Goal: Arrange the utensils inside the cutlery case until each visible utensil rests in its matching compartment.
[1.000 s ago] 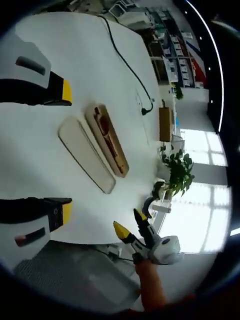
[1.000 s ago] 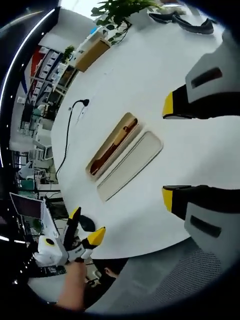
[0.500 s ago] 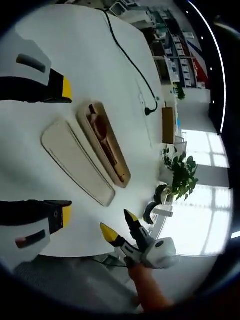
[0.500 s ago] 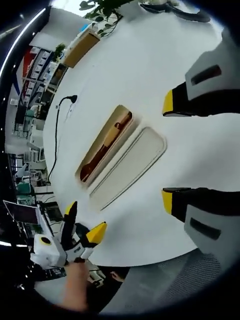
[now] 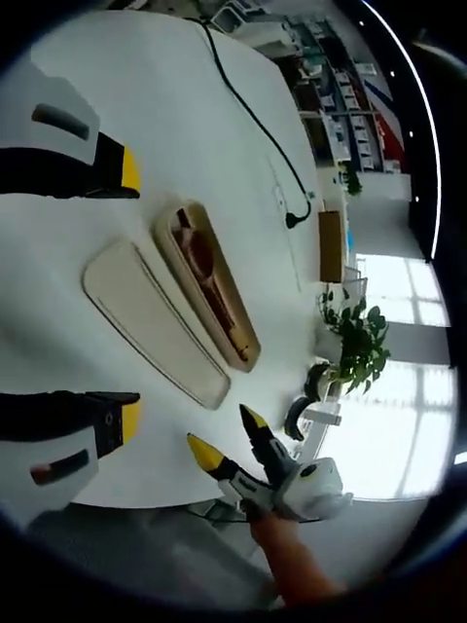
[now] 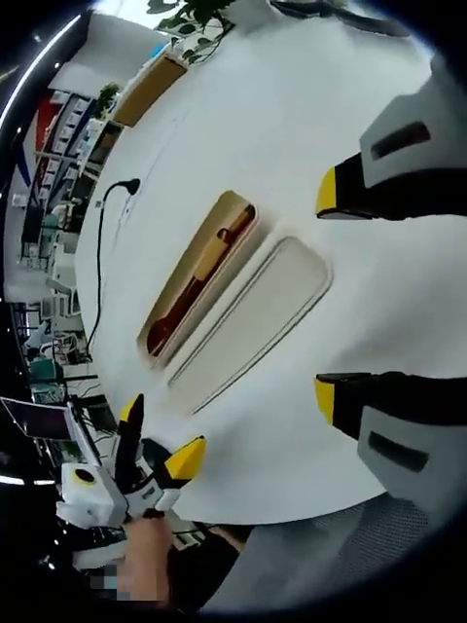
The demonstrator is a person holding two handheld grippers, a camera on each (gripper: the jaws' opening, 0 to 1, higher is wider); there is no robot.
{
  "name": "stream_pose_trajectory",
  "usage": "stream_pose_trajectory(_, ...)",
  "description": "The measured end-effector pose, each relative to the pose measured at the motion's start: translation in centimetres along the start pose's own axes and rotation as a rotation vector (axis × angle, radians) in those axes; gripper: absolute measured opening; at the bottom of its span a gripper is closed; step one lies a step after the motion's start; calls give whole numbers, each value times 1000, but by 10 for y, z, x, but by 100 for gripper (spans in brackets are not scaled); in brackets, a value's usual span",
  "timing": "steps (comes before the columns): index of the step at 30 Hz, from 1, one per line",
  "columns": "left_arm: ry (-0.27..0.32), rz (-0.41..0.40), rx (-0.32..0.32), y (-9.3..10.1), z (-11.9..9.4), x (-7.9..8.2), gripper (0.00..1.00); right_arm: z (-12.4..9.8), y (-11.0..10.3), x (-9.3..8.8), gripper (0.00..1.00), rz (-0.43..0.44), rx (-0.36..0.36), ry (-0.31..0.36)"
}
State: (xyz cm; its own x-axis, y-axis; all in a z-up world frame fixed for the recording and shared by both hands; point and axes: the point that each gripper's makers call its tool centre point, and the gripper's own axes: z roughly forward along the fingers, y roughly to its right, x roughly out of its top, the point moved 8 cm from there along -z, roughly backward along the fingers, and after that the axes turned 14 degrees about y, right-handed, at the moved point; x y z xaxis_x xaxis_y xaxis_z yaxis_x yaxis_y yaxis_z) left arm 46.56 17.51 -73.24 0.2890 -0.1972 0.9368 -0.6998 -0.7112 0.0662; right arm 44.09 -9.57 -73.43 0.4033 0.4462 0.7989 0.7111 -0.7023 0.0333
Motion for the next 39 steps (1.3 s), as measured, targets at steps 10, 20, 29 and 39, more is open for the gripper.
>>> stream_pose_trajectory(10,37,17,32,-1,9,5,79,6,3,-1,61,-29,14,31)
stream_pose_trajectory(20,13,28,9,2,16,4,85,4,5,-6,63,9,4,23)
stream_pose_trajectory(29,-20,12,15,4,21,-1,85,4,3,-6,62,-21,23,3)
stream_pose_trajectory(39,-49,-1,30,-3,13,-12,87,16,-2,-6,61,-12,44,-15)
